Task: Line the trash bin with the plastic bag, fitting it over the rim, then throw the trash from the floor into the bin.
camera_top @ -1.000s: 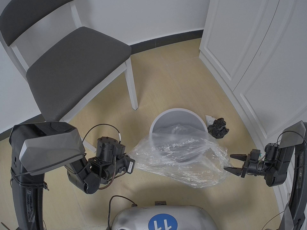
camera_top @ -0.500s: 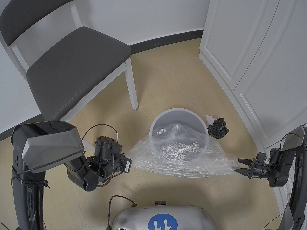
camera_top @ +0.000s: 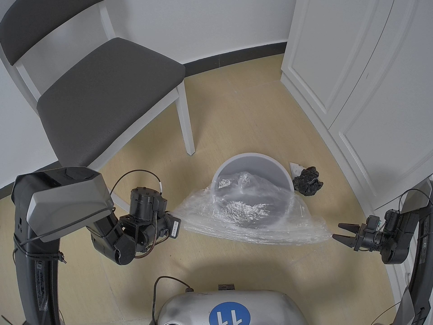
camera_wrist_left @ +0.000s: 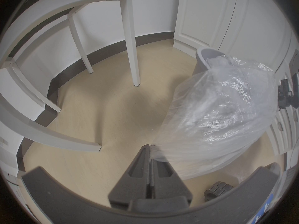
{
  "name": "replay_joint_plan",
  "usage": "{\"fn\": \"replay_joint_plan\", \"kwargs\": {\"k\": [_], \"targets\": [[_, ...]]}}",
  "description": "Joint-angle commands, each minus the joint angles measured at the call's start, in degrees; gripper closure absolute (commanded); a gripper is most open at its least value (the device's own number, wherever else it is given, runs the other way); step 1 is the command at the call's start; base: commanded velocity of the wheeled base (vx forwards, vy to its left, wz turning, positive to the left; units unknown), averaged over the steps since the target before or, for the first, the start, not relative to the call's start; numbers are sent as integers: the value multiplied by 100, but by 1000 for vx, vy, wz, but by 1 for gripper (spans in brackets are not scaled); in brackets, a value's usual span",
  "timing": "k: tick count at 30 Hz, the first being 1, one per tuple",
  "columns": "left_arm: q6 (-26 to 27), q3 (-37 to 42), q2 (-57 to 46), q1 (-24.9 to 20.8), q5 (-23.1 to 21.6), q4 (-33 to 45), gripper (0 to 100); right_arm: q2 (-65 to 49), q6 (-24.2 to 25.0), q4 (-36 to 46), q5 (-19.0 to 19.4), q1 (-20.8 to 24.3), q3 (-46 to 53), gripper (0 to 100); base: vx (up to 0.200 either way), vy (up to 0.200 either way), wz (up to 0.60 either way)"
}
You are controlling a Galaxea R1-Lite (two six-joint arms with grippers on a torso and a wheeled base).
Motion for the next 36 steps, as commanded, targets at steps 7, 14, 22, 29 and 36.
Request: {"fn": "replay_joint_plan", "kwargs": {"k": [7,14,22,29,36], "targets": [[-47,270,-558,-186,-49,-4,100,-685,-189,-102,-146,323,325,0,0,0,0],[-82,314,-707,-291,-58,-13,100,-1837,-382,-102,-1368,692,818,0,0,0,0],[-170,278,-725,-283,-41,-13,100,-3155,-435,-102,-2361,1131,1310,0,0,0,0],[-170,296,-786,-300,-23,-13,100,-3674,-444,-102,-4611,2450,1406,0,0,0,0],[-223,305,-856,-379,-5,-39,100,-3937,-690,1761,-6720,4172,-123,0,0,0,0]]}}
